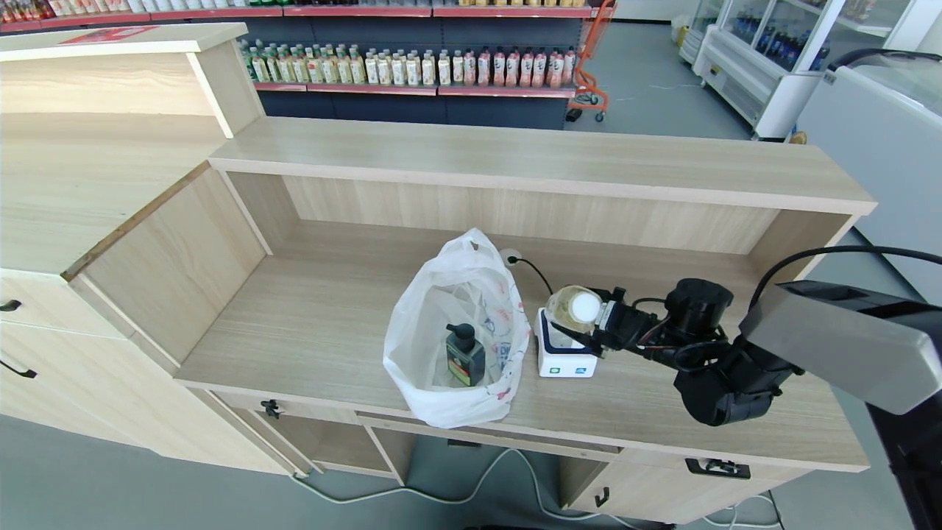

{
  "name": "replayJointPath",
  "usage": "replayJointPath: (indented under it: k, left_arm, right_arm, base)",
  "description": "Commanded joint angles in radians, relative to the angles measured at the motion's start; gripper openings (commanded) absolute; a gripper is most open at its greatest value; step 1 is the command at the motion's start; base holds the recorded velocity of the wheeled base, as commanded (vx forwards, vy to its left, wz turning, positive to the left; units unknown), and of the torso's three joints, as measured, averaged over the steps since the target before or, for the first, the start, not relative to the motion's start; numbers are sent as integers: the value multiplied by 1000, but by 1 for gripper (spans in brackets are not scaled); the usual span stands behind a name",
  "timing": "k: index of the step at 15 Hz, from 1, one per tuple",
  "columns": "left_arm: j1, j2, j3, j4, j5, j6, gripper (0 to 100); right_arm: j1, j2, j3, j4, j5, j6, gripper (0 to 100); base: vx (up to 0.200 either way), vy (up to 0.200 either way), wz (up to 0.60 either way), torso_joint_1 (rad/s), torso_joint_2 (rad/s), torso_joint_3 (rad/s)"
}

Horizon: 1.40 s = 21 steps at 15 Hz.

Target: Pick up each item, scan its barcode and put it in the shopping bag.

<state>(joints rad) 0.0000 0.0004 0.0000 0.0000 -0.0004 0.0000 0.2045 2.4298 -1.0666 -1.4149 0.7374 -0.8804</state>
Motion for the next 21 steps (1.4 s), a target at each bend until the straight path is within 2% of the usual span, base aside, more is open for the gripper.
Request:
replayJointPath:
  k: [1,13,15,16,18,19,21]
  left_arm:
    - [0,1,0,0,0,0,100]
    - [0,0,0,0,0,0,100]
    - [0,0,0,0,-1,0,100]
    - [0,0,0,0,-1,0,100]
    - [0,0,0,0,0,0,100]
    - [0,0,0,0,-1,0,100]
    - [0,1,0,0,0,0,100]
  right_arm:
    - [-2,26,-16,-1,0,0,0]
    - [-4,35,-13,-9,0,5,0]
    - [-4,20,-16,-12,-3,34,0]
    - [-2,-17,-16,-21,-13,89,0]
    - [9,-155,2,-56,-188,354,0]
    - [19,-225,22,-30,-325,489,0]
    - [38,-376,97,160,-558,679,0]
  base:
    - [0,0,0,0,0,0]
    - [0,0,0,0,0,0]
    - [0,0,0,0,0,0]
    - [0,0,0,0,0,0]
    - [0,0,0,0,0,0]
    - [0,0,0,0,0,0]
    - [0,0,0,0,0,0]
